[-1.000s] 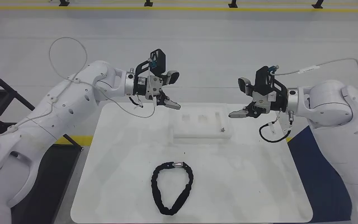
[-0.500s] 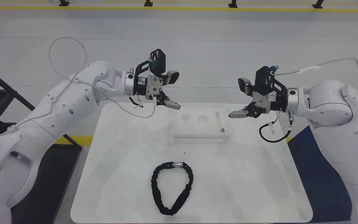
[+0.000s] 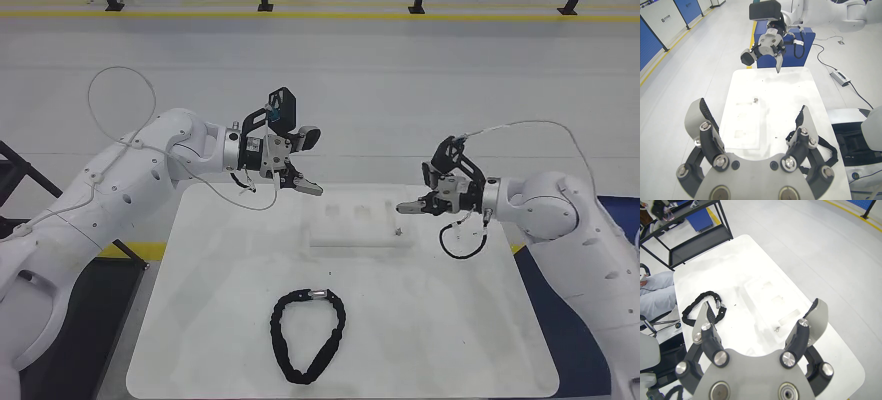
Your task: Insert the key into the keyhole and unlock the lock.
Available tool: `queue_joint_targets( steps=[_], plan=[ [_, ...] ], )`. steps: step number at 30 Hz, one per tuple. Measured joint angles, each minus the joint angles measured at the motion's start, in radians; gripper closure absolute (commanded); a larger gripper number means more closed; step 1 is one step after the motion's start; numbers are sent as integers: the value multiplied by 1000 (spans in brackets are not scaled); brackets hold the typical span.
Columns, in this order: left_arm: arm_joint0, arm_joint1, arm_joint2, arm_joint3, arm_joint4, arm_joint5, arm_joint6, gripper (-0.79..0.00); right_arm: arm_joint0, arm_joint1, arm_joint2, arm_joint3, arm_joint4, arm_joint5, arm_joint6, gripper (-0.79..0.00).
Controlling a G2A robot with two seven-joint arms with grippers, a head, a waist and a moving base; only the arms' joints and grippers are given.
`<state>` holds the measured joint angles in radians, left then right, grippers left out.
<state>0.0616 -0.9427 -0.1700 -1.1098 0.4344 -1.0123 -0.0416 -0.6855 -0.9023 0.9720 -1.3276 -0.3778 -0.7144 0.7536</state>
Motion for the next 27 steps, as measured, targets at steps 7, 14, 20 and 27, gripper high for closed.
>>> queue_joint_targets(
  steps=[7,14,20,27],
  plan=[
    [0,0,0,0,0,0,0,-785,50,-47,-108,94,-48,190,11,-785],
    [0,0,0,0,0,0,0,-785,91,-108,-200,248,37,344,13,-785],
    [0,0,0,0,0,0,0,-785,124,-166,-274,362,90,428,40,-785],
    [0,0,0,0,0,0,0,-785,153,-222,-327,467,139,472,65,-785]
  ],
)
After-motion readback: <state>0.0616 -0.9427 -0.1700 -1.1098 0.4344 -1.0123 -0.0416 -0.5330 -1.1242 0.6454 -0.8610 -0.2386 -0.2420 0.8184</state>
